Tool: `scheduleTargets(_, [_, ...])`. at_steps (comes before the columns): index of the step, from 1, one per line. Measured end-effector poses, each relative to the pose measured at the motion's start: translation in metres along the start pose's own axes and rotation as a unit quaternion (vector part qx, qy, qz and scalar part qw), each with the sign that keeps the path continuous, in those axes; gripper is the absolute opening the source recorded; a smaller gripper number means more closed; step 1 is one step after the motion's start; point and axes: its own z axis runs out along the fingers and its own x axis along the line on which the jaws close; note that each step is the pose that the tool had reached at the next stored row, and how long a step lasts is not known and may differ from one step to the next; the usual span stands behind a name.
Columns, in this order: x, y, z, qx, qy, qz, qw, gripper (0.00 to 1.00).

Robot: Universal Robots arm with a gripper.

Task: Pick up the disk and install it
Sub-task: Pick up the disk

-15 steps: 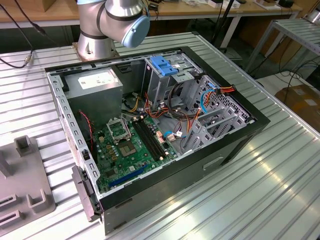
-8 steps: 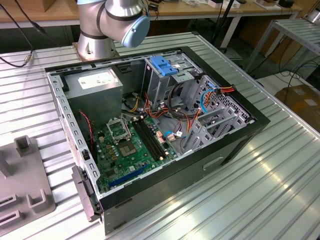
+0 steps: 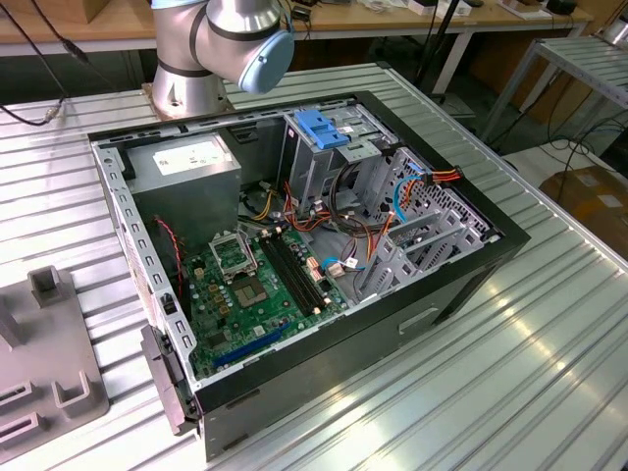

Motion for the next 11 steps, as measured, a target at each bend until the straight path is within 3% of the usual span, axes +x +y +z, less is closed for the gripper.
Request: scheduleTargets(11, [0.0001,0.0000,-0.0128,0.0000,0.0000,0.000,1.00000,0.37])
